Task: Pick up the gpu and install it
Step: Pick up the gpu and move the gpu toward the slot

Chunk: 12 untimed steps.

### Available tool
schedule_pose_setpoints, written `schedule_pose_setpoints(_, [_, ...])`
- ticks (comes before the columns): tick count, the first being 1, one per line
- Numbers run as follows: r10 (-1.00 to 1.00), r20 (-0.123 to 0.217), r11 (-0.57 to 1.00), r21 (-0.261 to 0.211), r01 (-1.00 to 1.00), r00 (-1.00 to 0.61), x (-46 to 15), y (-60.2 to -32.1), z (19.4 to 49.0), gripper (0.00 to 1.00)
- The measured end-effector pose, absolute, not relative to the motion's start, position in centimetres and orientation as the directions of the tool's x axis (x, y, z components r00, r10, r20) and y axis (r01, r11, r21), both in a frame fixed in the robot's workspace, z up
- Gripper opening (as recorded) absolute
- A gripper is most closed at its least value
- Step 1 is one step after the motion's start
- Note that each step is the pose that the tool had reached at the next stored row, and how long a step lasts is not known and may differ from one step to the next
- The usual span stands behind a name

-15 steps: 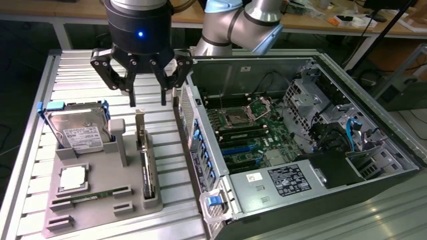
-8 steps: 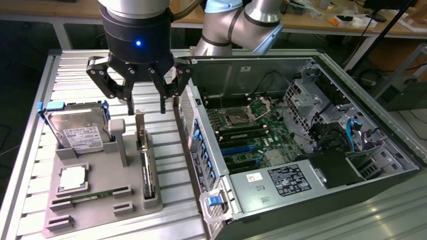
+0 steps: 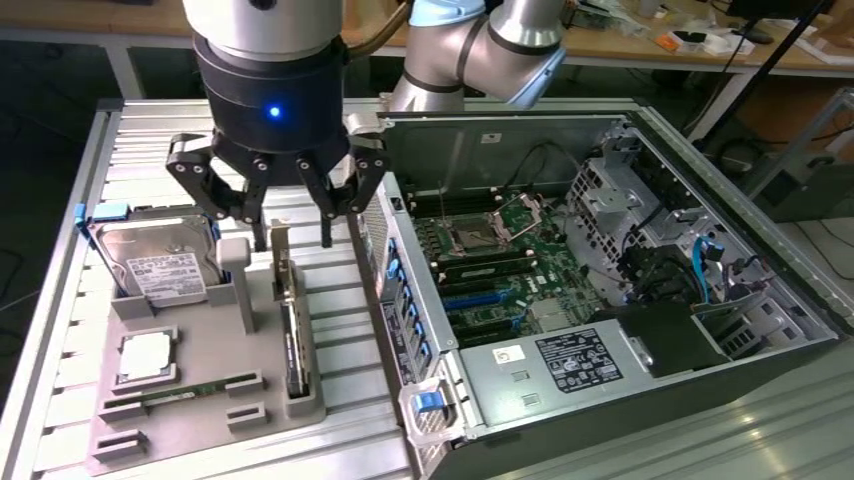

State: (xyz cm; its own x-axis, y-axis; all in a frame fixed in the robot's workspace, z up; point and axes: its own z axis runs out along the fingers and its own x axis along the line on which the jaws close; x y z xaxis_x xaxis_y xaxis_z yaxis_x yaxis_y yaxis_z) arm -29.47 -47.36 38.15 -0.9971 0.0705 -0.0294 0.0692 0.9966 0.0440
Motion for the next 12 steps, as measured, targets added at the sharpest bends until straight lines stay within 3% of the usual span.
schedule_pose_setpoints(12, [0.07,-0.035,0.997,0.044,0.069,-0.997,-30.1,-47.4,36.0,0.56])
